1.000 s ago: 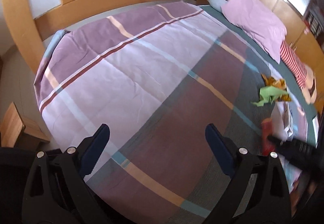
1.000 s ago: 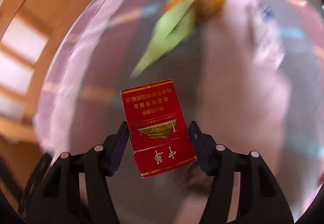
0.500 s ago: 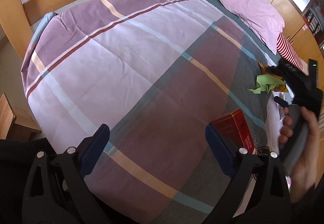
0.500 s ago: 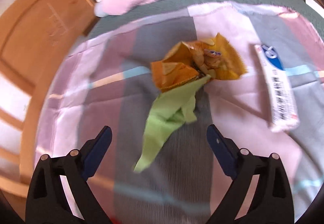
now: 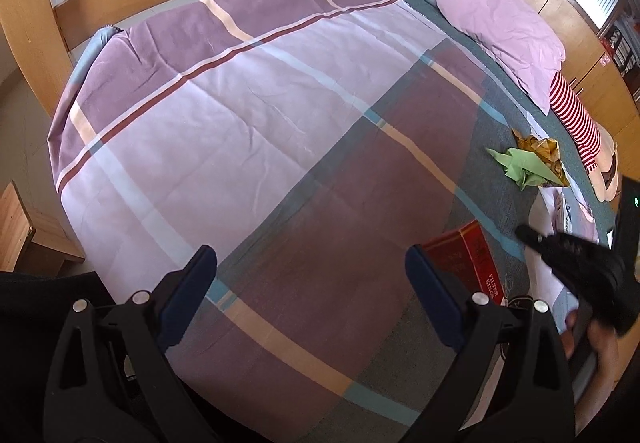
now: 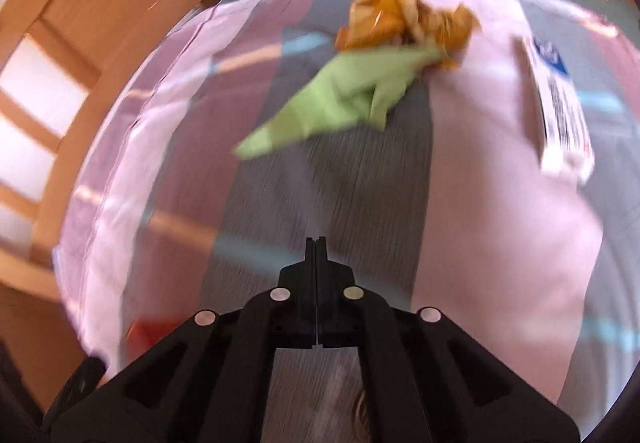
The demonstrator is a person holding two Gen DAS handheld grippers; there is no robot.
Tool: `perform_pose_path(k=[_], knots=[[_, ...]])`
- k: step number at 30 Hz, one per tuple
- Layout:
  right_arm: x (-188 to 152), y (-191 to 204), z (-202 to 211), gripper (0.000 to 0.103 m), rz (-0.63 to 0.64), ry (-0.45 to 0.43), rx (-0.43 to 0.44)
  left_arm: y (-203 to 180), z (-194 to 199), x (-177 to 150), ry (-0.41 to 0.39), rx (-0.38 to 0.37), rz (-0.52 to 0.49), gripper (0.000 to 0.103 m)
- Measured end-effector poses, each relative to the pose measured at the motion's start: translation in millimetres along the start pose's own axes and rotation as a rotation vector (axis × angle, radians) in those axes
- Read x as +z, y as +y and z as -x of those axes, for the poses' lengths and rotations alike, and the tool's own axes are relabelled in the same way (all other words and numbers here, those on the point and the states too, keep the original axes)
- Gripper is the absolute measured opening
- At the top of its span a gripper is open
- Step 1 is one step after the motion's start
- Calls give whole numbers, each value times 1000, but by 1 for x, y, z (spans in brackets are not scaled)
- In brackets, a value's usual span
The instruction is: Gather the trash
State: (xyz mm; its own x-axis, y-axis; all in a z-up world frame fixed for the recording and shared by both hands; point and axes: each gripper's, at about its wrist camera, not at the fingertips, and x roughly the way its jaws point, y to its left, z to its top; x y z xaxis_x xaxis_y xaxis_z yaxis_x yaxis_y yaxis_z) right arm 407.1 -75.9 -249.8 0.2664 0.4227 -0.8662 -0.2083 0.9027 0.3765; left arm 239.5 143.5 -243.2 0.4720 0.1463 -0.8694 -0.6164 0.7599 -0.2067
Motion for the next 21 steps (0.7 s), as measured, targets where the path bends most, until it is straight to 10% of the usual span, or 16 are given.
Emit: perform_pose_path(k=[4, 6, 8, 9, 13, 19, 21], knots=[[-11, 8, 18, 2, 60, -37, -54, -2, 4, -1, -18, 14, -16, 95], [1, 2, 25, 21, 19, -108, -87, 0, 2, -1, -10, 12, -2, 95], [15, -8, 32, 75, -62, -204, -74, 2, 1, -1, -2, 10, 6, 95], [23, -13, 33, 79, -100, -248, -78, 1, 0, -1, -1, 12, 3, 95], [61, -35, 8, 81, -310, -262, 28, -4, -2, -2, -5, 23, -26, 95], [86, -42, -34, 81, -421, -303, -38, -4, -8, 0, 18, 16, -21, 95], [88, -46, -38, 66, -399, -305, -53, -4, -10, 1, 27, 16, -19, 95]])
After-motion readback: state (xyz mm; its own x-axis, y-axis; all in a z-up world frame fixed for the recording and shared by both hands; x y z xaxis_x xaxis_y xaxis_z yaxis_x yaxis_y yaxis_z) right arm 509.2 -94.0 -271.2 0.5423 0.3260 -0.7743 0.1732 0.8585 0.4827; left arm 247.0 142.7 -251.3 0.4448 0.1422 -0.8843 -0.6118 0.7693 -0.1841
